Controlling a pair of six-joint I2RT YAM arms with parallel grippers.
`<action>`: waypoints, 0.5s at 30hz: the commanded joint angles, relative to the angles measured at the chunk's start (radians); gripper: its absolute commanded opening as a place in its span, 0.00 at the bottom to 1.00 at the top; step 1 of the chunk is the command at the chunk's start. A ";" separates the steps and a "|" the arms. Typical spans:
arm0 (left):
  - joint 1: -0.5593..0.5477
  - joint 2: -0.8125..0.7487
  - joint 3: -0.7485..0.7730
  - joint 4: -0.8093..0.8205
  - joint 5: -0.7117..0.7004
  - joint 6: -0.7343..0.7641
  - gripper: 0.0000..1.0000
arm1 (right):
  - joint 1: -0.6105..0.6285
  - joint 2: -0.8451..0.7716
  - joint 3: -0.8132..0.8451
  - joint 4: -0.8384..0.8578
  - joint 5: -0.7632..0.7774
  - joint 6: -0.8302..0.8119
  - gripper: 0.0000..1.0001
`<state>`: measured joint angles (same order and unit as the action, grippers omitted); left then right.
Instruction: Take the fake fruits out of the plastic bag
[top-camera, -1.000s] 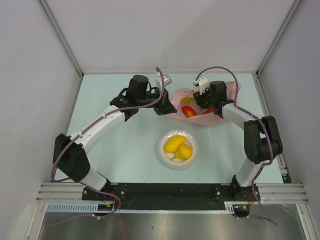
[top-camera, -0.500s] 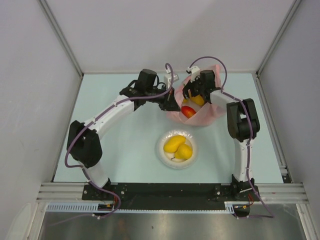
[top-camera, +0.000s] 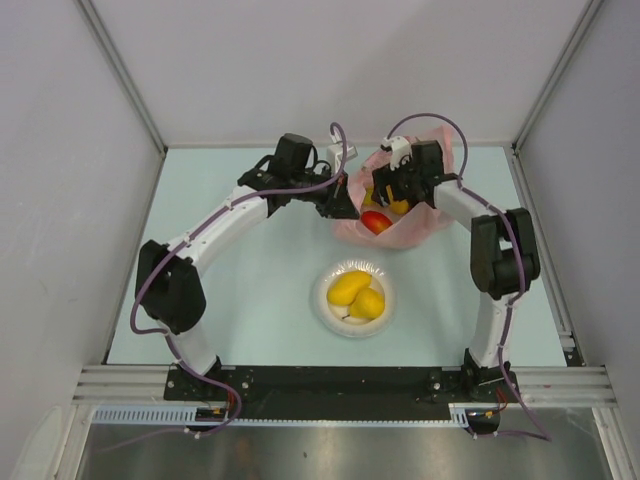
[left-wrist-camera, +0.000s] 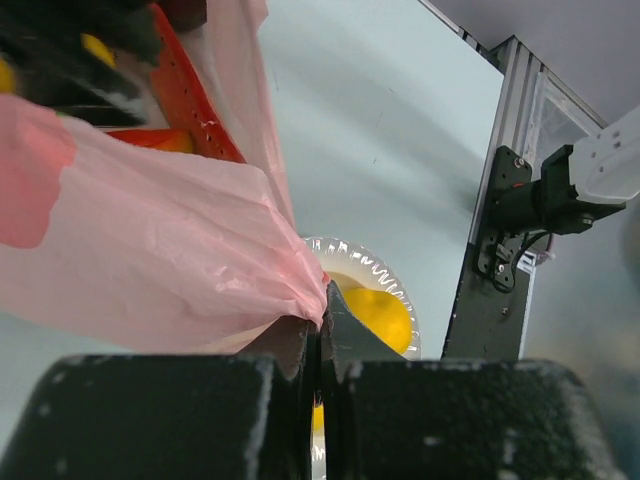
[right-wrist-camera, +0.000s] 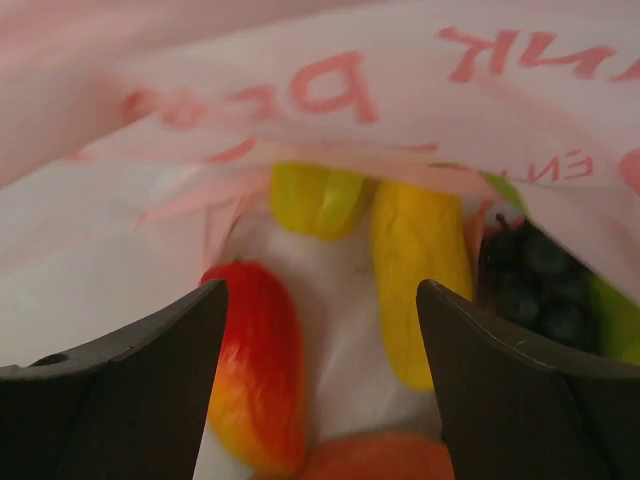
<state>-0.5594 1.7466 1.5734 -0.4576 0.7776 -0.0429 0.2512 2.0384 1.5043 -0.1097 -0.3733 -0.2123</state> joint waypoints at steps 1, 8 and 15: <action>0.013 -0.021 0.023 0.025 0.011 0.017 0.00 | 0.006 -0.136 -0.073 -0.134 -0.102 -0.162 0.80; 0.016 -0.018 0.013 0.049 0.017 -0.012 0.00 | 0.031 -0.044 -0.033 -0.263 -0.125 -0.283 0.81; 0.016 -0.025 0.000 0.054 0.011 -0.014 0.00 | 0.028 0.019 -0.019 -0.300 -0.145 -0.300 0.67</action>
<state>-0.5472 1.7466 1.5730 -0.4347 0.7776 -0.0525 0.2821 2.0506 1.4517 -0.3782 -0.4877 -0.4767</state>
